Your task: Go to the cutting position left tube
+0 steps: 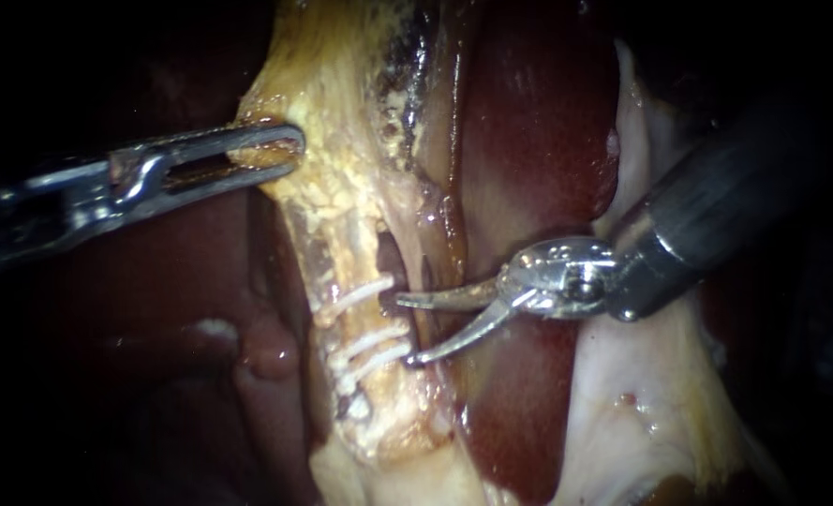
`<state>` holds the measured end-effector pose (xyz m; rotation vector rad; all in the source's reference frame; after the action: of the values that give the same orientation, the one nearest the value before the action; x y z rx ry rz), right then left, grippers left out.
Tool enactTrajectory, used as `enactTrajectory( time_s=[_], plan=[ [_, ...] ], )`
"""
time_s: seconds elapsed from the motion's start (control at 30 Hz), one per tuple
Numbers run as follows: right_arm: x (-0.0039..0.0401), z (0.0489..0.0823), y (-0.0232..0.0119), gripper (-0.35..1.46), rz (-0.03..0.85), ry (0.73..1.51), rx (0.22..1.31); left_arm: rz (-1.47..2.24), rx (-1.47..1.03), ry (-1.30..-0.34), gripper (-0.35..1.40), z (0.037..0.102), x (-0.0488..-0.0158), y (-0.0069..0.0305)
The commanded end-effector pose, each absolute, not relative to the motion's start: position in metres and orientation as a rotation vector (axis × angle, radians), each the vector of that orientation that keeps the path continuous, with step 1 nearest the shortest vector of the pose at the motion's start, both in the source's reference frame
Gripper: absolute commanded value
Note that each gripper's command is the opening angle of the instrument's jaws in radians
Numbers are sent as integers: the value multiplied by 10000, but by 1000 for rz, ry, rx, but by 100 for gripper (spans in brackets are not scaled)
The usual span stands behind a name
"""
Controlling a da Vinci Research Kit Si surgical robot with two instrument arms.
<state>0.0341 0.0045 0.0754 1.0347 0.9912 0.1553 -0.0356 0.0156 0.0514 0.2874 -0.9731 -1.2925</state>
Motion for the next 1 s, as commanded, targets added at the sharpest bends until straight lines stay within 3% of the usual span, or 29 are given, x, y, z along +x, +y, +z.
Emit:
enactTrajectory(
  time_s=[0.03, 1.0],
  plan=[
    [343, 756, 45, 143, 160, 989, 1036, -1293, 285, -972, -35, 512, -357, 156],
    [367, 786, 34, 140, 153, 962, 1076, -1293, 285, -971, -35, 509, -355, 154]
  ],
)
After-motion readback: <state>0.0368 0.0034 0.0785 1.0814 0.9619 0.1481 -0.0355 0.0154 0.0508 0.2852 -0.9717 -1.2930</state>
